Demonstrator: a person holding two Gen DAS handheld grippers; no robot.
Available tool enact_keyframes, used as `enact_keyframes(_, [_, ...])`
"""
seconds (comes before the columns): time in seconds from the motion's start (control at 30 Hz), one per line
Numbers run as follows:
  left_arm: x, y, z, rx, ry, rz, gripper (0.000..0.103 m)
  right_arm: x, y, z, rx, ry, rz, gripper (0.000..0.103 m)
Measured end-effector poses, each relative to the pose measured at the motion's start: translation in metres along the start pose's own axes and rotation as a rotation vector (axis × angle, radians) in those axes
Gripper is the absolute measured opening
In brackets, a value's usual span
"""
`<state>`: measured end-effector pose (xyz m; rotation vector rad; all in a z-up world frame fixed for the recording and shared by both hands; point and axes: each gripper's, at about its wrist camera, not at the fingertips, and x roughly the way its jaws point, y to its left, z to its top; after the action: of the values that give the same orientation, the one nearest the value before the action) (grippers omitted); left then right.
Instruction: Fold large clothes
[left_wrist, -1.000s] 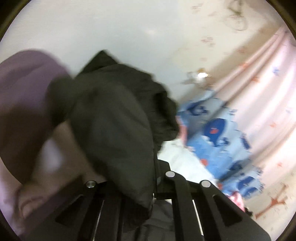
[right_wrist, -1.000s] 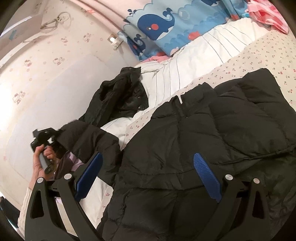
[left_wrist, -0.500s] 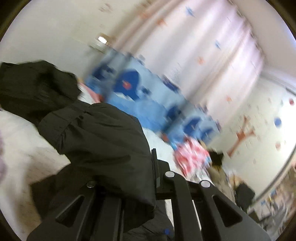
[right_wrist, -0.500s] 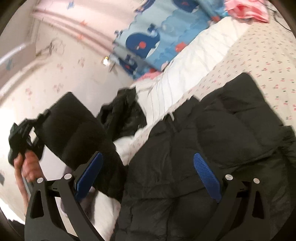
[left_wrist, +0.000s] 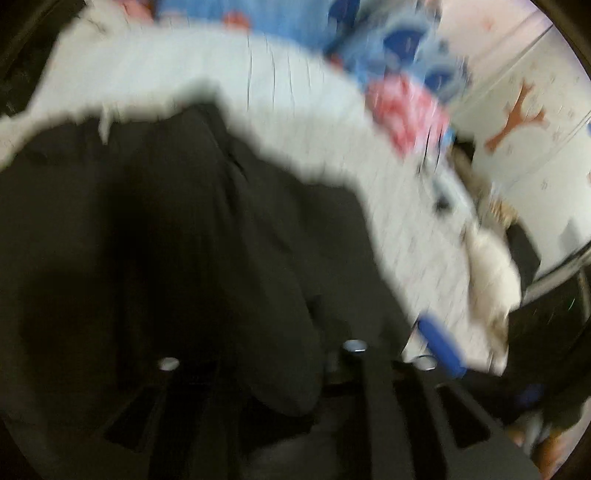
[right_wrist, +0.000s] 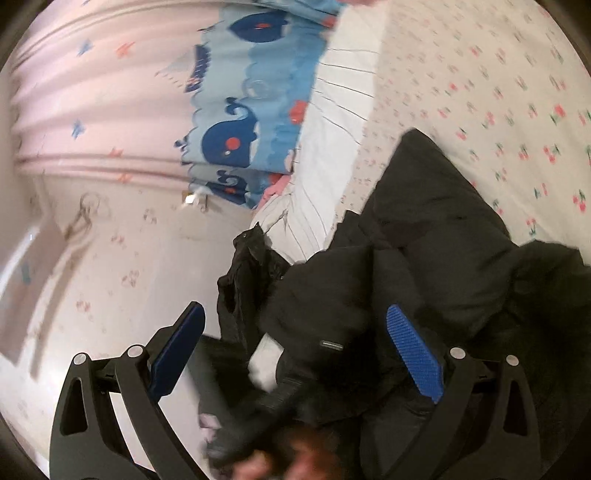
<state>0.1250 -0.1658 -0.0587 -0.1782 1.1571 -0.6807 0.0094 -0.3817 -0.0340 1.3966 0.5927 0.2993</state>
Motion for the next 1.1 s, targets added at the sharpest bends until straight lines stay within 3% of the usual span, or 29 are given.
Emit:
enact_keyframes(0.07, [0.0,-0.01,-0.013,0.089,0.022,0.017,0.056,0.001,-0.009,0.003,0.035,0.003,-0.004,0.095])
enact_keyframes(0.17, [-0.013,-0.03,-0.029,0.253,0.03,0.089,0.08,0.005,-0.013,0.003,0.045,0.013,-0.017,0.096])
enact_keyframes(0.23, [-0.025,-0.04,-0.033,0.33,0.031,0.136,0.08,0.007,-0.014,0.002,0.035,0.015,-0.029,0.096])
enact_keyframes(0.3, [-0.04,-0.038,-0.034,0.339,0.016,0.135,0.08,0.008,-0.012,0.002,0.014,0.014,-0.044,0.096])
enact_keyframes(0.37, [-0.063,-0.031,-0.036,0.339,-0.016,0.128,0.089,0.01,-0.006,0.0,-0.017,0.019,-0.05,0.096])
enact_keyframes(0.47, [-0.084,-0.023,-0.039,0.358,-0.07,0.134,0.093,0.018,0.017,-0.009,-0.139,0.033,-0.086,0.096])
enact_keyframes(0.6, [-0.094,0.008,-0.011,0.236,-0.101,0.136,0.093,0.032,0.05,-0.032,-0.344,0.038,-0.197,0.096])
enact_keyframes(0.77, [-0.057,0.017,0.019,0.076,-0.075,0.001,0.093,0.009,0.049,-0.027,-0.291,-0.083,-0.189,0.096])
enact_keyframes(0.93, [-0.023,-0.031,0.022,0.082,-0.064,-0.226,0.093,-0.023,0.029,-0.004,-0.157,-0.208,-0.141,0.096])
enact_keyframes(0.97, [-0.021,-0.039,0.021,0.094,-0.075,-0.243,0.093,-0.027,0.025,0.001,-0.135,-0.216,-0.133,0.096])
enact_keyframes(1.03, [-0.028,-0.053,0.015,0.147,-0.119,-0.159,0.093,-0.027,0.013,0.011,-0.083,-0.196,-0.117,0.096])
enact_keyframes(1.1, [-0.043,-0.056,0.004,0.21,-0.165,-0.018,0.093,-0.018,0.0,0.015,-0.033,-0.141,-0.111,0.096])
